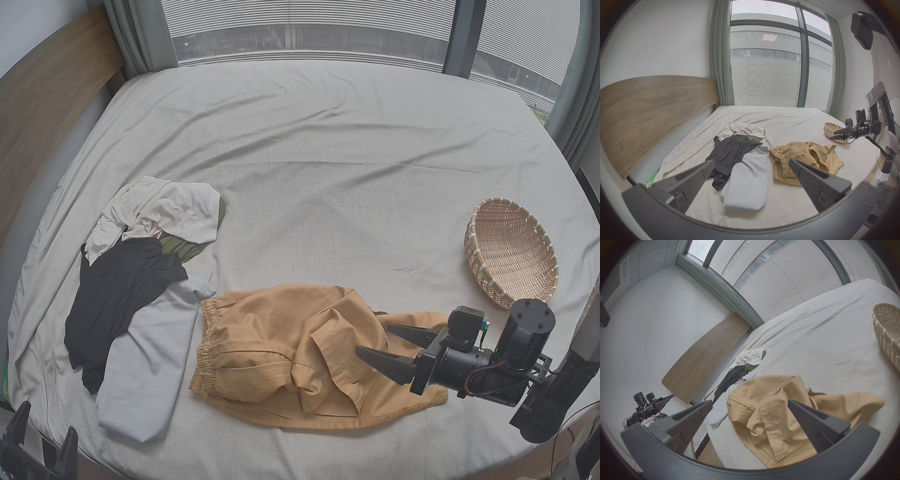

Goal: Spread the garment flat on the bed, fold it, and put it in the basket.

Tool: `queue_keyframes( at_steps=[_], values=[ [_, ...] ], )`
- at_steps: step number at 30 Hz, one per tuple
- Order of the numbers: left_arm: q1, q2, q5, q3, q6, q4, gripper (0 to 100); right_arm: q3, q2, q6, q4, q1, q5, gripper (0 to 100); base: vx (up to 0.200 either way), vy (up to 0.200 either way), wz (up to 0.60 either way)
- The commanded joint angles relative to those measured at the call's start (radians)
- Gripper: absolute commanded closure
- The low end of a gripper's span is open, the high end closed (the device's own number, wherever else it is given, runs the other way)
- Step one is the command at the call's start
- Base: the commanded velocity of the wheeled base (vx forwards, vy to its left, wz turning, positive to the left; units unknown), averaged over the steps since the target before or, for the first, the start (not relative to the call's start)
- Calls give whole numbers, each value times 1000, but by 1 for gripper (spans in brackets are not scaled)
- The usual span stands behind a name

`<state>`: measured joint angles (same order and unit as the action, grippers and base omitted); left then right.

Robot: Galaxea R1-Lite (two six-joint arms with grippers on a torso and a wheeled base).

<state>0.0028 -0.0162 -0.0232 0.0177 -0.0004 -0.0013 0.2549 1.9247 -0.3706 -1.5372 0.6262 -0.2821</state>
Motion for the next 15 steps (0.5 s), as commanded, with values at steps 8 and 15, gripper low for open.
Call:
queue_keyframes(
  at_steps=[8, 15],
  values=[
    [0, 16, 0, -18, -1, -2, 0, 44, 135, 10, -1, 41, 1, 0, 0, 0, 0],
    [0, 16, 0, -18, -1, -2, 0, 87, 191, 21, 2, 56, 1, 0, 0, 0, 0]
  ],
)
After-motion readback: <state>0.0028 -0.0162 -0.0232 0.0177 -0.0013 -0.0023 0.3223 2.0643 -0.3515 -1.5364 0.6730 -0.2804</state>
